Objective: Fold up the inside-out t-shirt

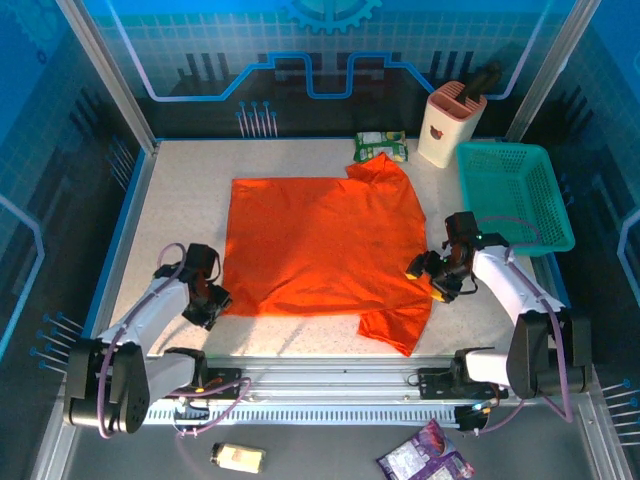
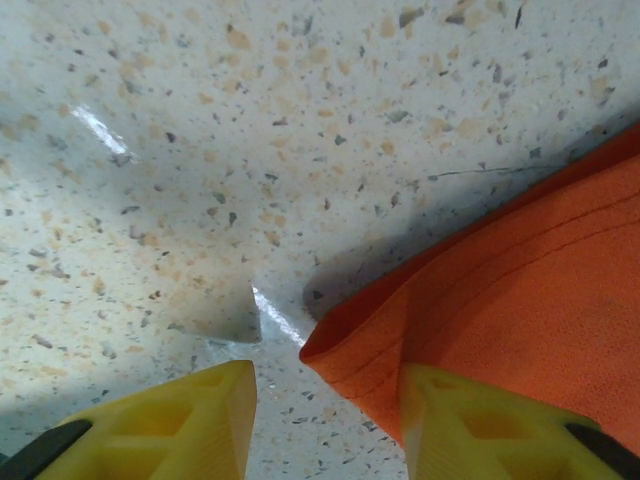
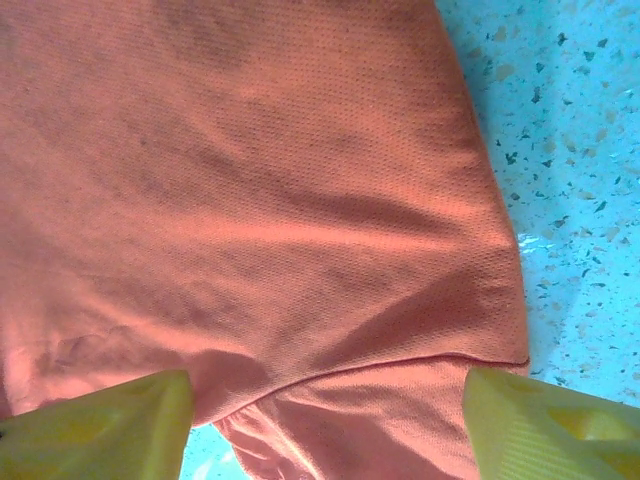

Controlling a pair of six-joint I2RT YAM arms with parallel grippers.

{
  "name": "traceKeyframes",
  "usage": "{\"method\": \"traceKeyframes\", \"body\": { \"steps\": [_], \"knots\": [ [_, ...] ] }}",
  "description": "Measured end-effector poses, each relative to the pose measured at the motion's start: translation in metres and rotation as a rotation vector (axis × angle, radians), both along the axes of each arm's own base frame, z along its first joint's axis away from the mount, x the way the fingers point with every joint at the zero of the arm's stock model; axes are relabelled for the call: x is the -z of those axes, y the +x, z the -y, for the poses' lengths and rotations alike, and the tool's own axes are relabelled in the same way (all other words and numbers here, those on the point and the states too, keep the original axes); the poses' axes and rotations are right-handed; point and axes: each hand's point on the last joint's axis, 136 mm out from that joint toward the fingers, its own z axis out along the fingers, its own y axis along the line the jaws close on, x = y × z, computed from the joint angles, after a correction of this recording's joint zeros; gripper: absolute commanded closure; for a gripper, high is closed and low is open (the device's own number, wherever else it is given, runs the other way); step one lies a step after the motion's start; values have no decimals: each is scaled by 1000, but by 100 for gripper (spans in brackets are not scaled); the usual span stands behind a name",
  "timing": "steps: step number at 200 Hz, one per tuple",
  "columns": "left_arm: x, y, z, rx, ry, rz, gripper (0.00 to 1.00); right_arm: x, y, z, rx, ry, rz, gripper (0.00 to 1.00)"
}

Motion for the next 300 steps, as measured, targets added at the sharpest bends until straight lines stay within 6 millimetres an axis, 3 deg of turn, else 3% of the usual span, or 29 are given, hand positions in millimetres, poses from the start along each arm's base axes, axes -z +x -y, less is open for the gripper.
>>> {"method": "traceKeyframes", "body": {
  "steps": [46, 99, 141, 188, 213, 231, 265, 300],
  "knots": [
    [7, 1, 1, 0, -4, -3, 65, -8, -1, 1, -7, -24, 14, 28],
    [10, -2, 0, 0, 0, -16, 71, -22, -16, -8, -87, -107, 28, 28],
    [11, -7, -3, 11, 16, -35, 88, -26, -37, -16, -128, -144, 15, 32],
    [11, -9, -3, 21, 20, -38, 90, 7, -88, -24, -220, -203, -134, 37],
    [11, -9, -3, 21, 20, -38, 90, 27, -115, -27, -240, -213, -212, 47],
    [11, -9, -3, 21, 20, -38, 89, 40, -129, -29, -233, -202, -255, 48],
    [11, -9, -3, 24, 20, -37, 89, 55, -144, -35, -212, -184, -289, 55],
    [11, -8, -3, 26, 20, -37, 89, 61, -145, -38, -174, -171, -292, 63]
  ]
}}
